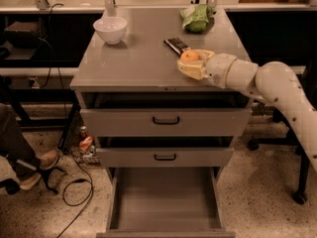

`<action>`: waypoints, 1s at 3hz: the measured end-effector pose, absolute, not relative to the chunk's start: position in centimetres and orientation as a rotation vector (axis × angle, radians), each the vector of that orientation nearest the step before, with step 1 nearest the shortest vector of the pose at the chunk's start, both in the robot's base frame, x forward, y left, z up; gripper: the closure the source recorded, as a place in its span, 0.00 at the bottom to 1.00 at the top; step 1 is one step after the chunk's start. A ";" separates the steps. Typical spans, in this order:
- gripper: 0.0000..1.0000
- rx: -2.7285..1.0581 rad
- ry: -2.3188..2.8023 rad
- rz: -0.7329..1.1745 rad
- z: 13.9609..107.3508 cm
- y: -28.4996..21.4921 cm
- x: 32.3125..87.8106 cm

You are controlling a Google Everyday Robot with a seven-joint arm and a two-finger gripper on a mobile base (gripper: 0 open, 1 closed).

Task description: Pick orange from bottom drawer and place on counter

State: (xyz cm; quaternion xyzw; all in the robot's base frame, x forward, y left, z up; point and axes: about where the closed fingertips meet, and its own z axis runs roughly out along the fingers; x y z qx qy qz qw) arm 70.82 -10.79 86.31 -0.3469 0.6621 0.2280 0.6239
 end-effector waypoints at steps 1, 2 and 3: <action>0.82 -0.795 1.531 0.547 86.4 -9.8 73.4; 0.58 -0.812 1.566 0.541 85.9 -9.1 75.1; 0.36 -0.830 1.605 0.532 84.9 -8.8 75.8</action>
Offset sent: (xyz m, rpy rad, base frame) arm 0.0635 0.0161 -0.0120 -0.0581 0.0836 -0.0015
